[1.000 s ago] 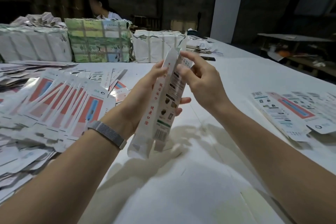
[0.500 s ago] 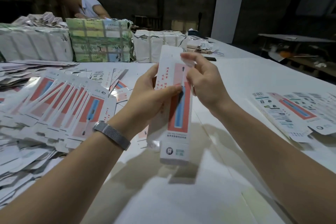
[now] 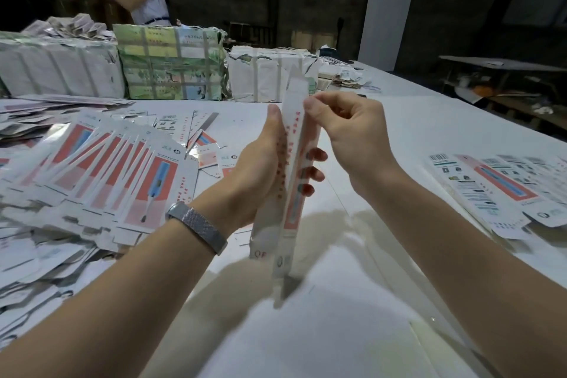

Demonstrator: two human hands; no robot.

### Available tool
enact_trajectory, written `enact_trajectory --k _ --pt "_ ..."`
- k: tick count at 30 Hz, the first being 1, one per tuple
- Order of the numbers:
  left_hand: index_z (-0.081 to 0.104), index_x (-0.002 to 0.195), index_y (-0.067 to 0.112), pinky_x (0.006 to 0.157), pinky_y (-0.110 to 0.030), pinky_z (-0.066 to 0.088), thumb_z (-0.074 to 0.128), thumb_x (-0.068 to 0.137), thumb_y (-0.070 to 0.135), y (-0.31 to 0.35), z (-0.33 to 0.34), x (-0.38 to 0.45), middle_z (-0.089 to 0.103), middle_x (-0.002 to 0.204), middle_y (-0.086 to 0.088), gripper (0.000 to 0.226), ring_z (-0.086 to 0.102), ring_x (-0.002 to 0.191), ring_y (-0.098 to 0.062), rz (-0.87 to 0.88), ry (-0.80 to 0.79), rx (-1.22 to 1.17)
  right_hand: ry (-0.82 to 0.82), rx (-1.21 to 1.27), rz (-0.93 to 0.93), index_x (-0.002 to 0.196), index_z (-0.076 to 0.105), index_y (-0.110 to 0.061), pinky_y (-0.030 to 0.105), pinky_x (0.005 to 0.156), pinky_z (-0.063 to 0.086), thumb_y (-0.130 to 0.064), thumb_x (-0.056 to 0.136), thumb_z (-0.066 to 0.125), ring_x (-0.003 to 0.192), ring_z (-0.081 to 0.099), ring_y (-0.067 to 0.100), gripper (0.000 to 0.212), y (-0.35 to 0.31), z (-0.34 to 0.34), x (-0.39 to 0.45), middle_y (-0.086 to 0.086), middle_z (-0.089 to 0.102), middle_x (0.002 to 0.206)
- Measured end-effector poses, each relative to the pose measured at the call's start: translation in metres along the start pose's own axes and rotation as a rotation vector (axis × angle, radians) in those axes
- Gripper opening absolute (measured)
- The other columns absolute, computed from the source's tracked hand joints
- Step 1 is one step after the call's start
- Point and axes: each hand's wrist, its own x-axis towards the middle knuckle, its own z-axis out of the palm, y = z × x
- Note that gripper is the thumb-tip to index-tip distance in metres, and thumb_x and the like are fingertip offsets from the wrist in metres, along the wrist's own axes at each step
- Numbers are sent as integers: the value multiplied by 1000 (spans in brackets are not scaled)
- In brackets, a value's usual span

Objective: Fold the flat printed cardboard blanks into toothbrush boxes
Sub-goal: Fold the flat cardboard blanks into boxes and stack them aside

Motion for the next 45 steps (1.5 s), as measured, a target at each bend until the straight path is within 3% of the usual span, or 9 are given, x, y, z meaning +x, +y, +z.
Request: enact_trajectory --k 4,7,12,16,18,21,25,30,45 --pt "52 131 9 64 -35 54 41 95 63 -10 9 -1 63 91 -13 65 60 70 -22 -44 -27 -71 66 80 -40 85 74 -12 26 72 55 -22 92 71 77 63 13 13 -7 -8 5 19 70 91" --pt "43 135 11 66 -32 55 69 81 30 -11 9 0 59 90 -12 63 59 70 -19 65 -65 -107 50 85 -3 100 71 -19 15 65 47 -27 94 68 79 58 3 11 -5 -10 6 9 67 98" --pt "56 121 15 67 -29 59 58 76 24 -9 6 -2 69 86 -7 46 65 72 -14 107 -15 -105 -215 236 174 123 64 -17 42 77 46 -42 99 45 92 60 27 39 7 -1 -10 9 69 108" --pt "33 130 21 65 -41 60 62 78 32 -11 5 1 62 100 -15 61 69 73 -24 102 136 -132 -282 358 131 129 59 -28 60 104 45 -41 101 36 118 61 36 39 7 2 -16 9 68 123" --pt "31 123 25 72 -51 61 63 78 33 -13 7 6 60 100 -14 56 68 76 -25 149 190 -172 -283 365 88 132 51 -42 51 98 53 -34 106 37 116 65 24 31 8 3 -18 -10 70 121" --pt "34 111 25 68 -36 59 60 78 35 -15 9 13 62 98 -7 43 71 76 -14 235 244 -128 -281 374 44 132 45 -48 30 78 59 -28 107 37 108 68 11 33 7 6 -22 -26 69 112" --pt "27 107 38 69 -26 57 58 82 42 -13 6 13 71 87 12 39 73 78 -9 320 277 73 -216 401 26 134 47 -45 32 77 60 -27 107 39 106 70 12 34 7 7 -22 -20 70 115" --pt "6 139 37 73 -18 56 45 95 20 -7 5 8 53 115 0 61 68 95 -4 623 262 405 -239 457 65 141 46 -39 35 82 60 -23 106 42 111 68 13 38 11 10 -23 -19 71 114" --pt "27 130 27 73 -28 55 43 84 19 0 -4 9 54 103 -6 49 61 81 -8 387 17 208 -262 426 80 110 56 -24 50 91 54 -22 85 50 88 60 22 26 17 5 -14 16 60 98"
